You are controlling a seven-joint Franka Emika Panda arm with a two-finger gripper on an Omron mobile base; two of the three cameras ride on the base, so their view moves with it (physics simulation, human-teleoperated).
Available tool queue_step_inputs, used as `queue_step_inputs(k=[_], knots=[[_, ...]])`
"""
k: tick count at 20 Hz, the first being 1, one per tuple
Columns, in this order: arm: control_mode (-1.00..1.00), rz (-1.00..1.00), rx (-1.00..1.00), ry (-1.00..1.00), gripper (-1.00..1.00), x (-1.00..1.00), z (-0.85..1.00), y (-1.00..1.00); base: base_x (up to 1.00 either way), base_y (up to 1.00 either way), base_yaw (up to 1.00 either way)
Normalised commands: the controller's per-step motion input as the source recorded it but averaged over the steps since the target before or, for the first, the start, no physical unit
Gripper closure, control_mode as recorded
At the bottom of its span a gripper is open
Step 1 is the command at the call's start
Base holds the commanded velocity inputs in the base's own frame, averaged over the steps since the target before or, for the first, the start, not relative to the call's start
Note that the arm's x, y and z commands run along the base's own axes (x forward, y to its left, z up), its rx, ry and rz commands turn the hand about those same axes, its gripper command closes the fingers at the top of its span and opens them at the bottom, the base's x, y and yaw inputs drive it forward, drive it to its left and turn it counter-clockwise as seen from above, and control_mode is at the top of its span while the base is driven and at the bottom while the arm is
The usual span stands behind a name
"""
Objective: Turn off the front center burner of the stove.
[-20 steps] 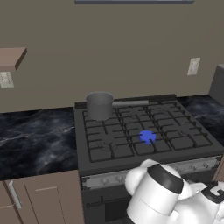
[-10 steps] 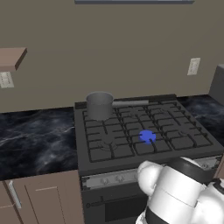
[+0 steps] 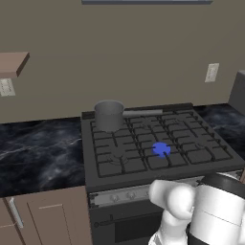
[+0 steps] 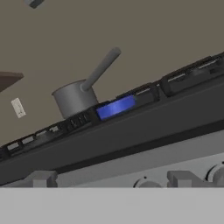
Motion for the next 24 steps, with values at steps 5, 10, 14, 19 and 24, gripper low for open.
queue_step_inputs(k=[5, 10, 14, 19, 24], knots=[[-1.0, 0.0, 0.04, 0.0, -1.0, 0.15, -0.01, 0.36, 0.0, 0.0, 0.0], [-1.0, 0.0, 0.0, 0.0, -1.0, 0.14, -0.01, 0.29, 0.0, 0.0, 0.0], [-1.0, 0.0, 0.0, 0.0, -1.0, 0.23, 0.0, 0.09, 0.0, 0.0, 0.0], [-1.0, -0.01, 0.01, 0.0, -1.0, 0.13, -0.03, 0.01, 0.0, 0.0, 0.0], [-1.0, -0.06, 0.08, 0.0, -1.0, 0.18, -0.12, 0.01, 0.0, 0.0, 0.0]])
